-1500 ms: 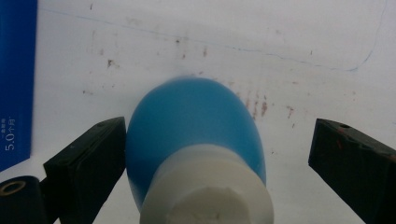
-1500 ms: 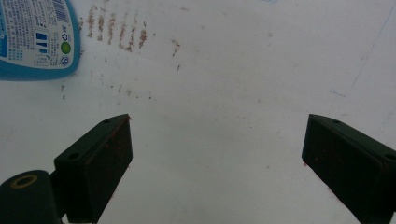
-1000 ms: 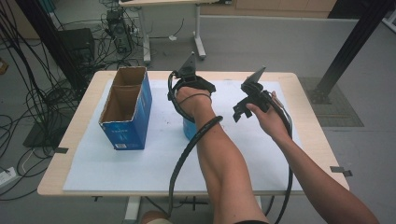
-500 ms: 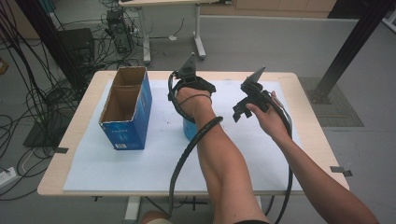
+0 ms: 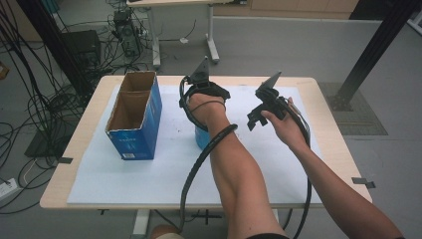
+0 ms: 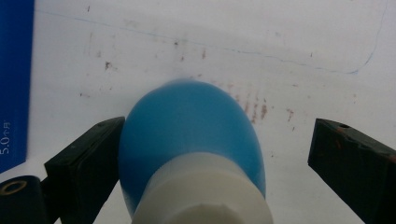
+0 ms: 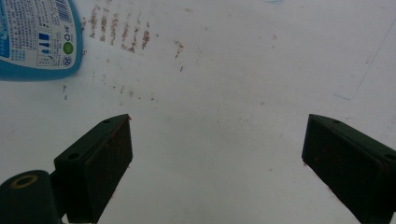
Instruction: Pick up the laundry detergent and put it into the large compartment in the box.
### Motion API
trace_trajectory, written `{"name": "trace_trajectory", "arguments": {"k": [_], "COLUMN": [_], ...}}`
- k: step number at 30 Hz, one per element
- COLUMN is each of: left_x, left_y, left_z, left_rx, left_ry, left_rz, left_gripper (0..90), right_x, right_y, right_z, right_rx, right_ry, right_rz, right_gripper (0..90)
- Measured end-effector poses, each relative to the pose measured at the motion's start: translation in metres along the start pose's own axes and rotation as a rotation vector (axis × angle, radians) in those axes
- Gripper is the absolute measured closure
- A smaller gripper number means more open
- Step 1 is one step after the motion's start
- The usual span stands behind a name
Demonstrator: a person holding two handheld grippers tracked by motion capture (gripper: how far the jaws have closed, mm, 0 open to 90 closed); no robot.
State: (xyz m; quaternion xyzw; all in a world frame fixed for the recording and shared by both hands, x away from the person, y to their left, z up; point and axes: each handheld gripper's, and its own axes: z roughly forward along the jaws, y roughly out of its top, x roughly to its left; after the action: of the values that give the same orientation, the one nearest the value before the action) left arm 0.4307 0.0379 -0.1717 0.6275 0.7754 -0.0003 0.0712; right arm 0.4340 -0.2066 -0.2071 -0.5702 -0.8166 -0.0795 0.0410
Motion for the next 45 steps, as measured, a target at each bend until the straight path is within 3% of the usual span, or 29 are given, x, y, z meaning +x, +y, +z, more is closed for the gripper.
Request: {"name": "trace_trajectory", "arguments": {"k": [45], "left_x": [-0.0024], "left_y": [-0.0024], "left_z": [-0.0048], "left_rx": [-0.017], "left_ry": [0.010], "left_rz": [-0.004], "left_gripper": [6.0], "right_x": [-0.0020], "right_y": [-0.0022], "right_z": [-0.0020], "right_rx": [-0.007], "right_ry": [0.004], "right_rz": [-0.001], "right_gripper": [8.4]}}
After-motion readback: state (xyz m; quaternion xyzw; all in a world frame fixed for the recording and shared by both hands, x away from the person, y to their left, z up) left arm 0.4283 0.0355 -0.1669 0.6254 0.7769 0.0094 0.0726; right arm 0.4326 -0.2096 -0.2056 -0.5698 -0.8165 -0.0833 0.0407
